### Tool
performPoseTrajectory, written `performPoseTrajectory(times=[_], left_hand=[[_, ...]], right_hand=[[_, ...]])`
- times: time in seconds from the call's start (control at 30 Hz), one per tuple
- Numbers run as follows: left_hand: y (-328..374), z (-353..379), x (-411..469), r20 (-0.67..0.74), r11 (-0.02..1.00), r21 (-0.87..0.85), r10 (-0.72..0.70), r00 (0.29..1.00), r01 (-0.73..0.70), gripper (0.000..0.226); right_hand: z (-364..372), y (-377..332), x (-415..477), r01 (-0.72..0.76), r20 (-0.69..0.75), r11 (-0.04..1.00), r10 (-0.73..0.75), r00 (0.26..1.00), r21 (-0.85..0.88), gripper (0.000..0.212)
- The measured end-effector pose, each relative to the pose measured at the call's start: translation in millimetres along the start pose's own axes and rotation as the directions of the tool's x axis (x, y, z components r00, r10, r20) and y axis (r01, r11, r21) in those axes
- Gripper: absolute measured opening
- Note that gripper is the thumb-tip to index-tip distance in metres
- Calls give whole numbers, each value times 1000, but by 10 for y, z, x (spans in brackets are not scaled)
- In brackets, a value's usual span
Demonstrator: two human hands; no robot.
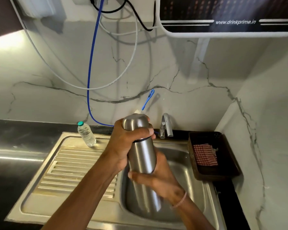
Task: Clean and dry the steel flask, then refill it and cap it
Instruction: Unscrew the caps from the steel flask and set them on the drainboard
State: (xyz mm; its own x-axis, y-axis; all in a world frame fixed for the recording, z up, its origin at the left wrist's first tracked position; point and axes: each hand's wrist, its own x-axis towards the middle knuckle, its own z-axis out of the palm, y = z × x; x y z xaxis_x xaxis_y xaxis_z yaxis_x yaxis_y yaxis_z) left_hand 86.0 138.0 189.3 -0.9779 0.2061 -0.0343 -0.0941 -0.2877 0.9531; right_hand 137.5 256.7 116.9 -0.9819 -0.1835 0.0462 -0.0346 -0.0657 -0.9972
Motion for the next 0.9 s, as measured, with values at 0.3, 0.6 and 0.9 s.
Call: performPoseTrajectory(times=[0.3, 0.6, 0.9], left_hand=[[-268, -215, -61, -164, 990, 137, 41, 986, -19, 46], [-80, -435, 114, 249, 981, -192, 48, 967, 0, 67], [-51, -653, 137, 135, 831, 526, 128, 983, -180, 56]], right_hand=[[108, 234, 172, -102, -340, 942, -14, 940, -320, 70], [49, 168, 186, -175, 240, 944, 107, 965, 279, 60], [94, 303, 290, -85, -259, 910, -25, 965, -406, 70]])
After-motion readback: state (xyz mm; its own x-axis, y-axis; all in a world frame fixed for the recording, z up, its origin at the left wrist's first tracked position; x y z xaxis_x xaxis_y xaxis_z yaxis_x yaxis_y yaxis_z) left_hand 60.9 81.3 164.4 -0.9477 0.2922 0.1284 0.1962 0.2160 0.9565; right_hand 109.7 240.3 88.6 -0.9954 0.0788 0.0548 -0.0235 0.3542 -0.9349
